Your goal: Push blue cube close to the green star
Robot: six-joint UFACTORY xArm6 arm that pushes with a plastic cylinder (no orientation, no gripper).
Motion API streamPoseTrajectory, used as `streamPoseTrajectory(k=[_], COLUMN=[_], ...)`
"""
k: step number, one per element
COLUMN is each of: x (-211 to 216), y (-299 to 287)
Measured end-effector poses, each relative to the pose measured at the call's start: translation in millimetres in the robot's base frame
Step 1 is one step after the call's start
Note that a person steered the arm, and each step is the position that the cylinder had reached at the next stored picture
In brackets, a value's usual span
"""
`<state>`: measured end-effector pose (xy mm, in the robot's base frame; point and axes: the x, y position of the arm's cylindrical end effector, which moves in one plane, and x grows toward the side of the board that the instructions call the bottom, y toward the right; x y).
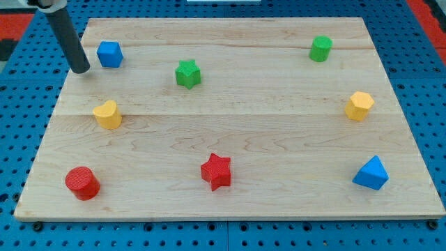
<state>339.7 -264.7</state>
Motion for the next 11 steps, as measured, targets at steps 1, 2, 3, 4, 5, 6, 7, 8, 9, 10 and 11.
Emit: streamPoseTrajectory(k=[1,2,3,4,5,6,7,8,9,10,11], x=[-21.8,-21.2,-21.2,-20.4,-20.2,-20.2,-20.2,-20.1,-12.6,3.1,12.3], y=[0.0,0.0,10.9,44.4,69.4,93.8,115.6,119.6,87.2,77.6,63.2])
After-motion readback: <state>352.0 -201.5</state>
